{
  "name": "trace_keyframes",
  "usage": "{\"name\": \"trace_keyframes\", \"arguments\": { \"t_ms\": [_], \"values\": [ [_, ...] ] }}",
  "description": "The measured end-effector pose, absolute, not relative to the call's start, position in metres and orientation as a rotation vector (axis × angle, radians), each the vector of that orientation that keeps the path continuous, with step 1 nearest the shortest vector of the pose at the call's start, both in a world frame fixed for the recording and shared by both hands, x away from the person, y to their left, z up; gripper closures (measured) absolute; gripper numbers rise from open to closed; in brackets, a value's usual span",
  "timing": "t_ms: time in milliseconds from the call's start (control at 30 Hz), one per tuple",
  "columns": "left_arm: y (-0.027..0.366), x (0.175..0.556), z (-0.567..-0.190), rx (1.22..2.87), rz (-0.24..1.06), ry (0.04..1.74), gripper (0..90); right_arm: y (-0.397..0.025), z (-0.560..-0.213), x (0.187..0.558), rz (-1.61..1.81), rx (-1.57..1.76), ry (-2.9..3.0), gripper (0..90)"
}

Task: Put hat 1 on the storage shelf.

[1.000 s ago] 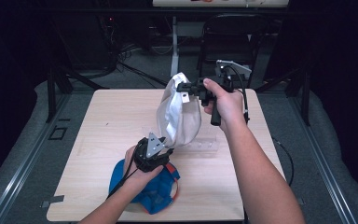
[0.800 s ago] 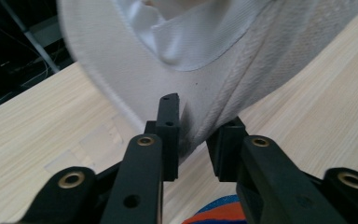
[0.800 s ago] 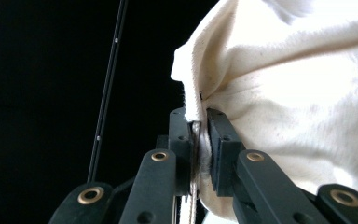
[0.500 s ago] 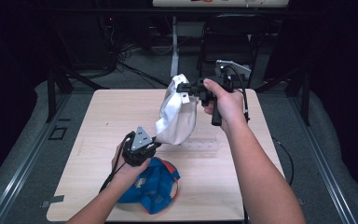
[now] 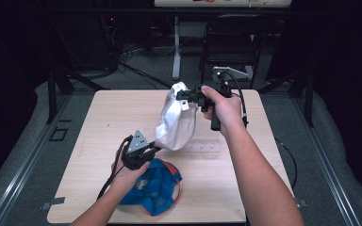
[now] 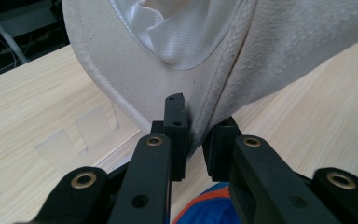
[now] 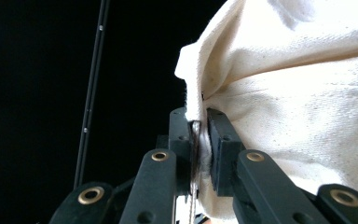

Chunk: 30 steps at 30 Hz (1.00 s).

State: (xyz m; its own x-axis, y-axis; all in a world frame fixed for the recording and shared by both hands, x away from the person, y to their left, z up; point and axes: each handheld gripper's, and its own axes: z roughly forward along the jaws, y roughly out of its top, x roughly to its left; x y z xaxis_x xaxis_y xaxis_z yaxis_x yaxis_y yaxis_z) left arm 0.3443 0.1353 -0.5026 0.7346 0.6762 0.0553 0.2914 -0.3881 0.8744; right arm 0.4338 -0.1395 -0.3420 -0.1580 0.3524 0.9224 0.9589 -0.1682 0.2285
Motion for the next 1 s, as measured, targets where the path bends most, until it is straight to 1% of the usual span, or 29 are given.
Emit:
{"name": "trace_keyframes", "arguments": {
  "t_ms": [500,633,667,833,1000],
  "values": [
    [0.147,0.342,-0.519,1.942,0.494,0.828,83.3,-0.129,-0.360,0.438,-1.301,-1.543,-1.532,81.8],
    [0.152,0.341,-0.519,1.900,0.470,0.876,83.5,-0.129,-0.363,0.438,-1.297,-1.553,-1.547,81.8],
    [0.155,0.342,-0.522,1.880,0.431,0.893,83.4,-0.129,-0.366,0.437,-1.285,-1.562,-1.562,81.9],
    [0.157,0.341,-0.526,1.887,0.429,0.884,83.7,-0.128,-0.373,0.438,-1.277,-1.563,-1.558,81.9],
    [0.160,0.346,-0.525,1.896,0.393,0.889,84.0,-0.127,-0.377,0.438,-1.273,-1.575,-1.565,81.8]
  ]
}}
